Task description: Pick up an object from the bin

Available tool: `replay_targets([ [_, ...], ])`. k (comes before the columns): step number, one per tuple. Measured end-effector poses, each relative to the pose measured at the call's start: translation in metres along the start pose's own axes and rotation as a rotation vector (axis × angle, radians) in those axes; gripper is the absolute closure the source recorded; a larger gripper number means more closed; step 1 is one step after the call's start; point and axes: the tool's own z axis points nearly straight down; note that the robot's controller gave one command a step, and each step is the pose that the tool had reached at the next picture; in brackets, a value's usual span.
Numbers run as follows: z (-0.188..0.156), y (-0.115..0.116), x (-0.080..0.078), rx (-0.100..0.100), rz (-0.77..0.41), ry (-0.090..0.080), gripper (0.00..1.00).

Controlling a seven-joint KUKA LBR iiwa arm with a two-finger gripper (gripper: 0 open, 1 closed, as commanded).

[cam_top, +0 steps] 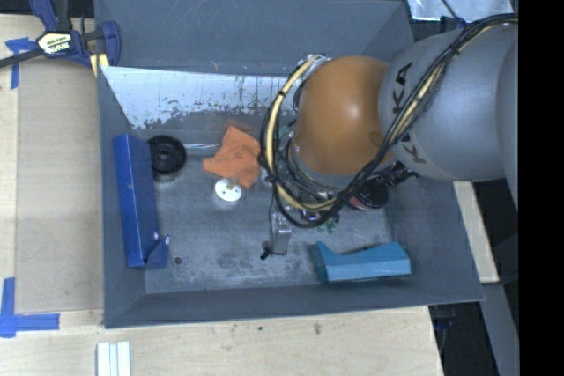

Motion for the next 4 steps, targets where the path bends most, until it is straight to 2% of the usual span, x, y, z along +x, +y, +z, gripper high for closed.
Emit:
replay_targets([
  [1, -0.005, 0.0, -0.002, -0.001, 0.003, -0.008, 0.0],
  [2, 0.028, 0.001, -0.045, -0.001, -0.122, -0.013, 0.0],
  [3, 0.022, 0.003, -0.088, -0.001, -0.121, -0.013, 0.0],
  [4, 0.016, -0.014, -0.103, 0.001, -0.165, -0.012, 0.0],
])
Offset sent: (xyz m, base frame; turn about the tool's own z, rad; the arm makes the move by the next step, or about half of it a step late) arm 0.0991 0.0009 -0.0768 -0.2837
